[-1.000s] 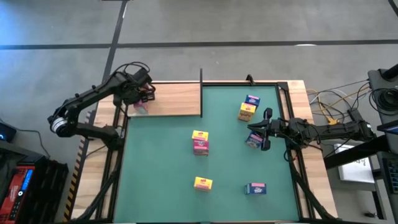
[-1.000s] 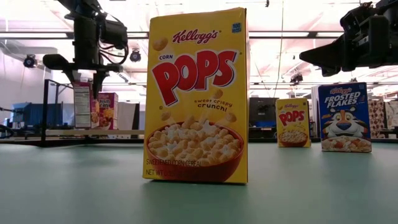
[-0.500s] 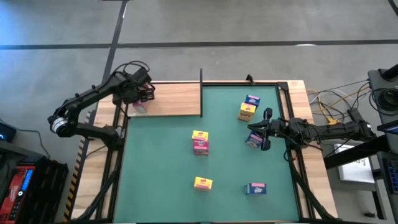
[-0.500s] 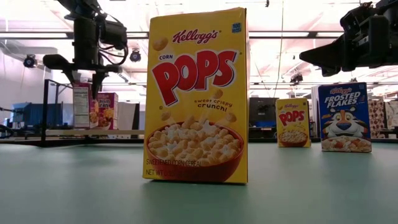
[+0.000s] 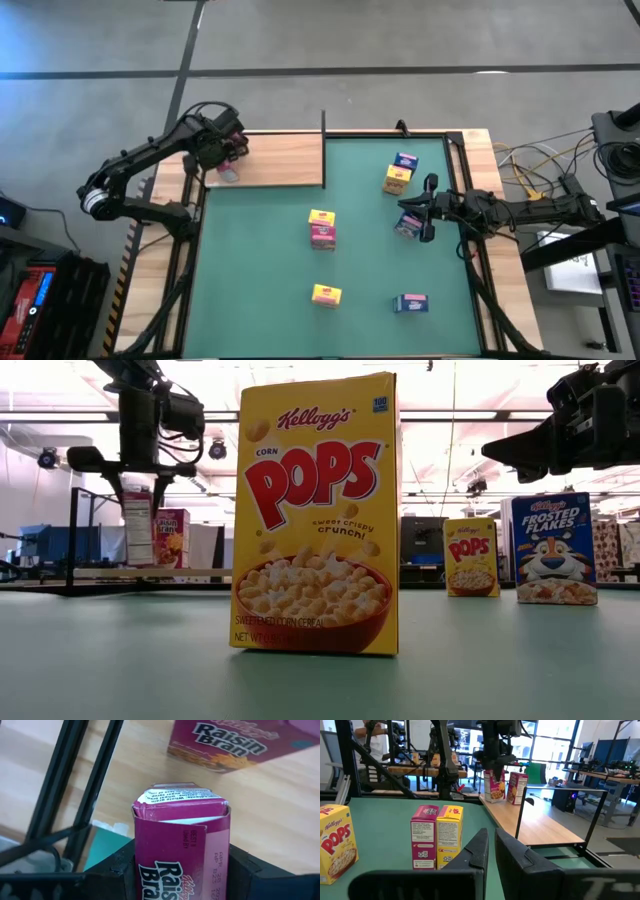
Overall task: Stack cereal on shelf
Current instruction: Put the bottom pink cereal box on the shelf aligned with the pink cereal box
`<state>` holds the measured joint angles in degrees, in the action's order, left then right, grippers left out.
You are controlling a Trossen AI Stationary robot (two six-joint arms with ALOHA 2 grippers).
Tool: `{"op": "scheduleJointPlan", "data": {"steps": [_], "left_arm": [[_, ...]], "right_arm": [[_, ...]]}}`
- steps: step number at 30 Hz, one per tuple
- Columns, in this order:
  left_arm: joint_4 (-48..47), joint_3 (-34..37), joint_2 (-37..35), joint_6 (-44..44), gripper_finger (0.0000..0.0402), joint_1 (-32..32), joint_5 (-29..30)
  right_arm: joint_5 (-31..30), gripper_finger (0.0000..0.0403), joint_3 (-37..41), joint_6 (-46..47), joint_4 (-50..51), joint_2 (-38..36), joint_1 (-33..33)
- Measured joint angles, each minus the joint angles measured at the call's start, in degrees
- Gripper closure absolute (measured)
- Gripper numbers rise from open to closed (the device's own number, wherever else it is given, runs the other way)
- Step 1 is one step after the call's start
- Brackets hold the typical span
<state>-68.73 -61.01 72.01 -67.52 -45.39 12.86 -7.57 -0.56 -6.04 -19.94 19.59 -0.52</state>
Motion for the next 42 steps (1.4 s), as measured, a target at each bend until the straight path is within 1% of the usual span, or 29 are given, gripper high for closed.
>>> {"op": "scheduleJointPlan", "data": {"steps": [4,10,17,29,39,42], "left_arm": [[0.04,0.02,0.00,-4.88,0.0229,0.00,0.00],[0.09,0.04,0.00,-5.83,0.0229,-0.04,0.04],[0.09,0.04,0.00,-13.61,0.0228,-0.04,0.04],[1.83,0.06,0.00,-21.01,0.0206,-0.57,0.09],[2.56,0.06,0.00,-26.92,0.0206,-0.57,0.09],[2.57,0.06,0.00,-30.01,0.0206,-0.57,0.09]], "right_arm": [[0.00,0.0380,-0.02,0.00,-0.02,0.00,0.01],[0.00,0.0380,0.00,0.00,-0.01,0.00,0.00],[0.00,0.0380,-0.01,0.00,0.00,0.00,0.00],[0.01,0.0380,-0.01,0.00,-0.01,0.00,0.00],[0.00,0.0380,0.00,0.00,0.00,0.00,0.00],[0.00,0.0380,-0.02,0.00,-0.01,0.00,0.01]]}}
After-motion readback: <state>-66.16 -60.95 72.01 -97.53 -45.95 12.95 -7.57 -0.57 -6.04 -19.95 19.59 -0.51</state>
